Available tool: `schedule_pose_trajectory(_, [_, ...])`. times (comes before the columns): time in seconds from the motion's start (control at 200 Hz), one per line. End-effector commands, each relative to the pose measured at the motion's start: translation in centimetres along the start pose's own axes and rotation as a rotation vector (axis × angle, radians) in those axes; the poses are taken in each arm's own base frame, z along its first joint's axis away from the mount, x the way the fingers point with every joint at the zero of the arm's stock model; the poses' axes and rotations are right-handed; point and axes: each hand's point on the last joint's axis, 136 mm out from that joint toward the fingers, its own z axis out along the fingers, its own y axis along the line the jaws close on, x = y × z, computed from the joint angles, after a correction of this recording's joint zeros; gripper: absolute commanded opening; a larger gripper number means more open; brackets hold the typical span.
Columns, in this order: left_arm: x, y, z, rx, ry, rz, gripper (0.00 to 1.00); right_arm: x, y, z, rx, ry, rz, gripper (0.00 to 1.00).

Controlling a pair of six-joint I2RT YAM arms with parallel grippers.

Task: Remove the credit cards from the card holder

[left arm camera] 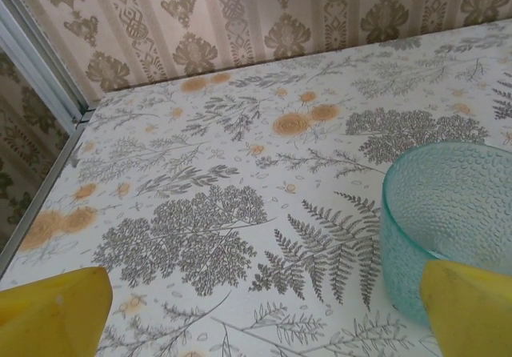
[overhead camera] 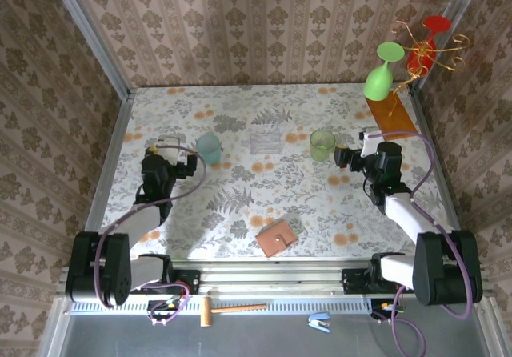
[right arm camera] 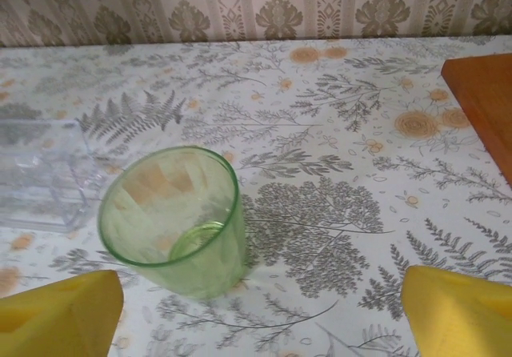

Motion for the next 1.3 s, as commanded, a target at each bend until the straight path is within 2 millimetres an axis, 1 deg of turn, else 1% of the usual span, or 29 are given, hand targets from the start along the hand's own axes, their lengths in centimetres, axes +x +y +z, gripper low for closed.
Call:
schedule_pose_trajectory(0.0, [-0.1, -0.3, -1.2, -0.026, 0.085, -0.032, 1.00, 1.2, 1.2, -1.3, -0.011, 0.124, 0.094, 0.84])
schedule_pose_trajectory(0.005, [-0.1, -0.4, -1.3, -0.024, 0.086, -0.031, 1.00, 1.1, 1.3, -1.4, -0.014, 0.120, 0.097, 0.84])
schedule_pose_trajectory(0.11, [-1.1, -2.0, -2.4, 0.029, 0.096, -0.071, 1.00, 2.5, 3.3, -2.6, -0.050, 0.220, 0.171, 0.80])
schedule_pose_trajectory(0.19, [-1.8, -3.5, -3.1, 0.094, 0.112, -0.117, 0.99, 3.4, 5.0, -3.5, -0.089, 0.276, 0.206, 0.76])
schedule_pose_trajectory(0.345, [-2.1, -6.5, -4.5, 0.207, 0.179, -0.210, 1.00, 4.7, 7.8, -5.4, -0.120, 0.348, 0.258, 0.69])
schedule_pose_trajectory(0.425, [-2.0, -8.7, -5.2, 0.299, 0.213, -0.242, 1.00, 5.6, 9.3, -6.4, -0.149, 0.394, 0.302, 0.66])
schedule_pose_trajectory(0.52, [-1.5, -10.9, -6.2, 0.365, 0.265, -0.270, 0.99, 6.9, 10.9, -7.6, -0.175, 0.467, 0.352, 0.62])
schedule_pose_trajectory(0.55, [-1.3, -11.2, -6.4, 0.374, 0.277, -0.287, 0.98, 7.4, 11.4, -7.9, -0.187, 0.495, 0.375, 0.61])
schedule_pose_trajectory(0.56, [-1.3, -12.0, -6.7, 0.397, 0.280, -0.282, 0.98, 7.5, 11.6, -8.0, -0.191, 0.503, 0.381, 0.61])
schedule_pose_trajectory(0.575, [-1.2, -12.5, -6.9, 0.412, 0.287, -0.285, 0.98, 7.8, 11.8, -8.1, -0.194, 0.519, 0.391, 0.60])
schedule_pose_trajectory(0.73, [-0.4, -16.5, -8.5, 0.510, 0.341, -0.319, 0.95, 10.3, 14.4, -9.7, -0.252, 0.646, 0.483, 0.56])
schedule_pose_trajectory(0.875, [0.5, -20.2, -10.3, 0.619, 0.413, -0.305, 0.94, 12.9, 16.4, -11.2, -0.290, 0.756, 0.520, 0.56])
schedule_pose_trajectory(0.975, [1.5, -22.6, -11.6, 0.685, 0.467, -0.292, 0.93, 14.6, 17.4, -12.3, -0.297, 0.821, 0.517, 0.58])
schedule_pose_trajectory(1.085, [2.8, -25.1, -12.9, 0.756, 0.529, -0.277, 0.93, 16.0, 18.6, -13.3, -0.309, 0.871, 0.509, 0.61])
schedule_pose_trajectory(1.295, [5.3, -28.1, -14.1, 0.834, 0.648, -0.294, 0.89, 18.4, 21.7, -14.6, -0.369, 0.954, 0.500, 0.66])
